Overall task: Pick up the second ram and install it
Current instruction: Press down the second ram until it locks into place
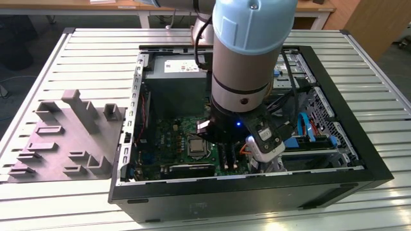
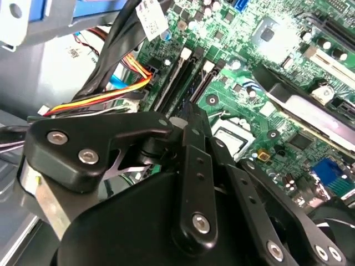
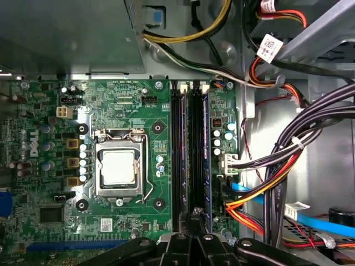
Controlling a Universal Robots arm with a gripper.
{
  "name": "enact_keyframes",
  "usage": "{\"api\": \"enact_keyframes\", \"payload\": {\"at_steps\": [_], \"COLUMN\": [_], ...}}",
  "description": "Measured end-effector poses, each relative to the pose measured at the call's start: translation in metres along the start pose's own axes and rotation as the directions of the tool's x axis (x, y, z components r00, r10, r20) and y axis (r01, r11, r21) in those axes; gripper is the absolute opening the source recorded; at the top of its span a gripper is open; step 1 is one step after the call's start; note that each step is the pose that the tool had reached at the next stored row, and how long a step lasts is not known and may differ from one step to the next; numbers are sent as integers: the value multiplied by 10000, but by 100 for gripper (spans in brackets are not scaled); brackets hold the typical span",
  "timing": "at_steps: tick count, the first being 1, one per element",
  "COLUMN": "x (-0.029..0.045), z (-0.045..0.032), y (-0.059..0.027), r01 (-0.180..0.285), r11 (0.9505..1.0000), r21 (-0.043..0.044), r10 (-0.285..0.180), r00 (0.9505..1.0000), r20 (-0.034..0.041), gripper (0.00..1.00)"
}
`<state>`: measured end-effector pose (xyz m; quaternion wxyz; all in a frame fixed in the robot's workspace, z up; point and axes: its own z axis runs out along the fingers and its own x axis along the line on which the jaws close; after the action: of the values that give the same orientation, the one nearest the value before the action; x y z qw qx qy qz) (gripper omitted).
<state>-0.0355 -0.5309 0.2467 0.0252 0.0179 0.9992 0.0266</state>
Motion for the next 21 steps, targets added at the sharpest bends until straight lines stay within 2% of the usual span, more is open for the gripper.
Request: {"api": "enact_keyframes", "payload": {"at_steps": [4,13,21], "x": [4,14,13], "z": [6,28,-18], "y": [79,371,401], "r01": [-1,-1,-1], "r11": [10000,10000,10000], "r21": [1,-1,-3], "r10": [1,1,1], "r00": [10000,10000,10000], "r20": [0,0,1], "gripper": [11,11,11]}}
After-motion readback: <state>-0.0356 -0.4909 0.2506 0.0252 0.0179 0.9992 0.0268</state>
